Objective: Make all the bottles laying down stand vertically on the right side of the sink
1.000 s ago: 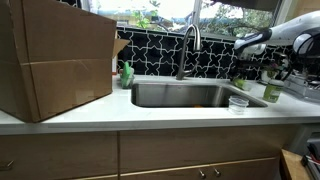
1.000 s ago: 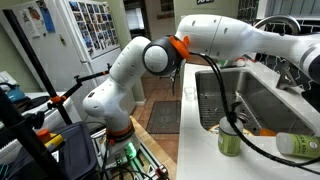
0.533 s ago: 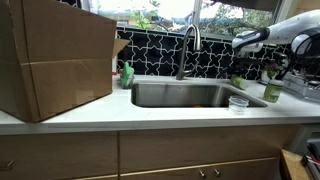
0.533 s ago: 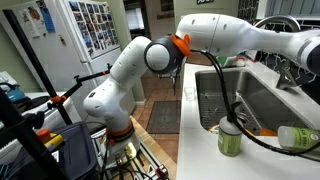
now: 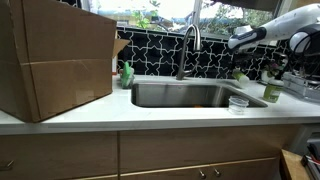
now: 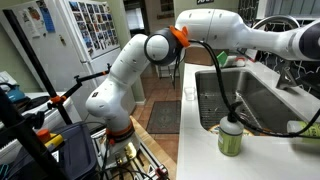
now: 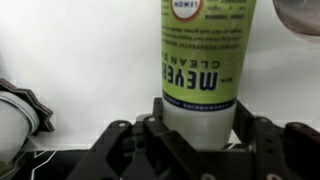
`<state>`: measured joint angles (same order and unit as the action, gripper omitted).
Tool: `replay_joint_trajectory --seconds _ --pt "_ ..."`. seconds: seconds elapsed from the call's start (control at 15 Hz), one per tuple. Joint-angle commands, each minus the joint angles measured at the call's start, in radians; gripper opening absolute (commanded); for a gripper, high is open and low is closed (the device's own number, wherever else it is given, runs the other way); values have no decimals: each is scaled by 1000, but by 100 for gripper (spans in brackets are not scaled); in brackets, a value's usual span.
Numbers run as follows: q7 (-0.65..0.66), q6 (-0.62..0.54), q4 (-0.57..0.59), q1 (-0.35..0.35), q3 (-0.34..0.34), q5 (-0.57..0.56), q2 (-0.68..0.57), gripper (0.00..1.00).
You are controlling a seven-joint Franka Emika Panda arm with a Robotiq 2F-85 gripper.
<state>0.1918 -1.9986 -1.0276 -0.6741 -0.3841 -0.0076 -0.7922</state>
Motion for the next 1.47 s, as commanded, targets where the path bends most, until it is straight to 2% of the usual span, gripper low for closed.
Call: replay_joint_trajectory --seconds 0.0,0.53,1.0,1.4 --pt "39 -38 -96 53 -57 -79 55 41" --pt "225 -94 -246 176 -185 -235 106 41" --pt "417 -168 -397 287 -278 -322 170 41" --pt "646 -248 -514 403 -413 -481 203 41"
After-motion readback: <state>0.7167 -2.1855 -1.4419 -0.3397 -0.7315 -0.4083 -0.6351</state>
